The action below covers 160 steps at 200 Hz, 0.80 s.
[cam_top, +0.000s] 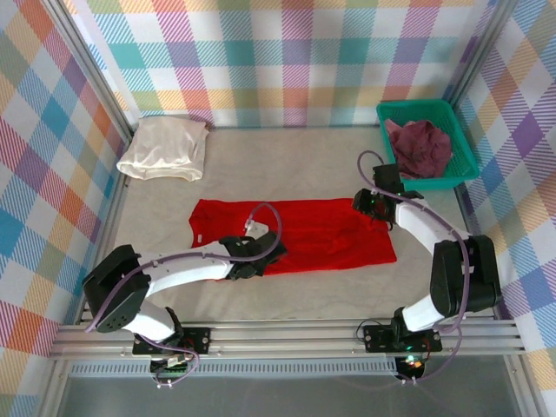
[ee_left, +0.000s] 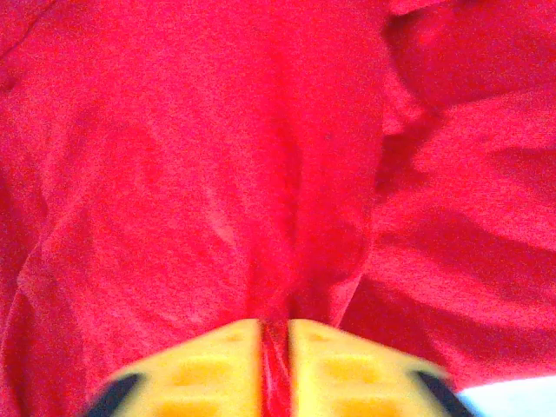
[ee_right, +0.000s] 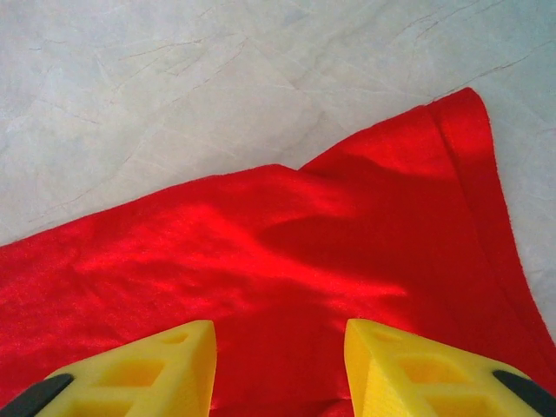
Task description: Fold and stack the t-shirts
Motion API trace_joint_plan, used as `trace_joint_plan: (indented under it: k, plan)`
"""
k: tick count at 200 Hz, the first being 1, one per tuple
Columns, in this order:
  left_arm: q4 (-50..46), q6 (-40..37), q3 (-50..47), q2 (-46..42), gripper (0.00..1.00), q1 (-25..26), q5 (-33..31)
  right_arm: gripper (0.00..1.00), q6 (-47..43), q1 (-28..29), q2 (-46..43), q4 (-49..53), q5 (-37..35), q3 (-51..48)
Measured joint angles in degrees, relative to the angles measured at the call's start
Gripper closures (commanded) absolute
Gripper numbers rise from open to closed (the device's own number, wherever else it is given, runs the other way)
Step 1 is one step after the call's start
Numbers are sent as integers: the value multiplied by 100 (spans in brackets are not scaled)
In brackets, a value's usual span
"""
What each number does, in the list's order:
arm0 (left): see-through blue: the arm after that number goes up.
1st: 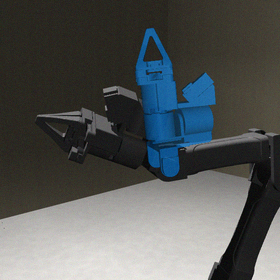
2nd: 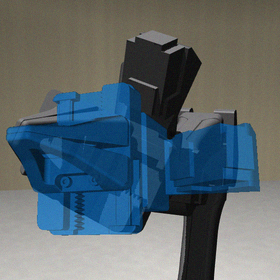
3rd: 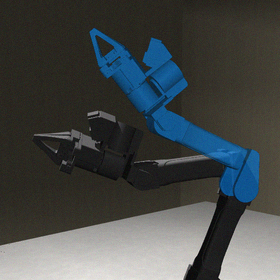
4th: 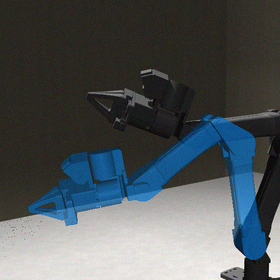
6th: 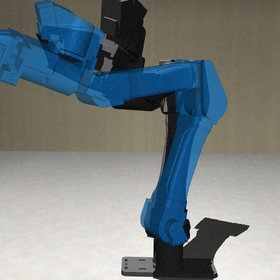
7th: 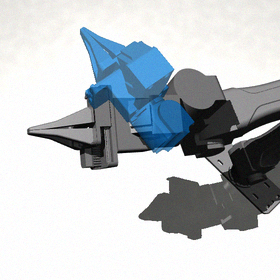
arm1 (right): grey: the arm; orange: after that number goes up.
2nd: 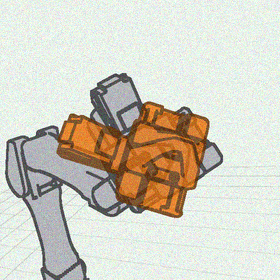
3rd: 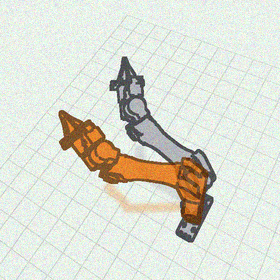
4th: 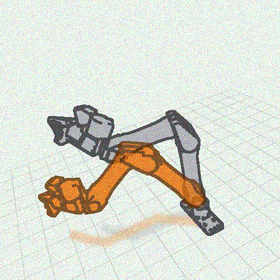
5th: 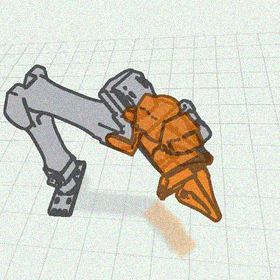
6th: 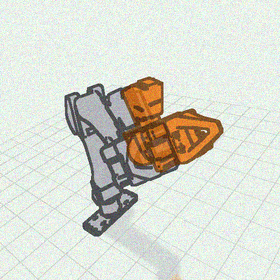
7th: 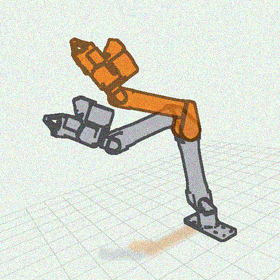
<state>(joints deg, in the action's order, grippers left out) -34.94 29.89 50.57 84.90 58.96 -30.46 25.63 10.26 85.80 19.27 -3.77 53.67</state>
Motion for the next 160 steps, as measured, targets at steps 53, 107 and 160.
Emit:
trace_joint_plan:
  k: [53,107,160]
  plan:
    - [713,-509,-190,-1475,51,190,-72,53,52,-192,98,317,-131,391]
    - [1613,-463,-664,-2103,78,-2629,946,98,-142,-503,1145,675,131,1130]
    - [1753,50,-317,385,91,-3171,1639,100,-273,-57,2280,1027,260,2009]
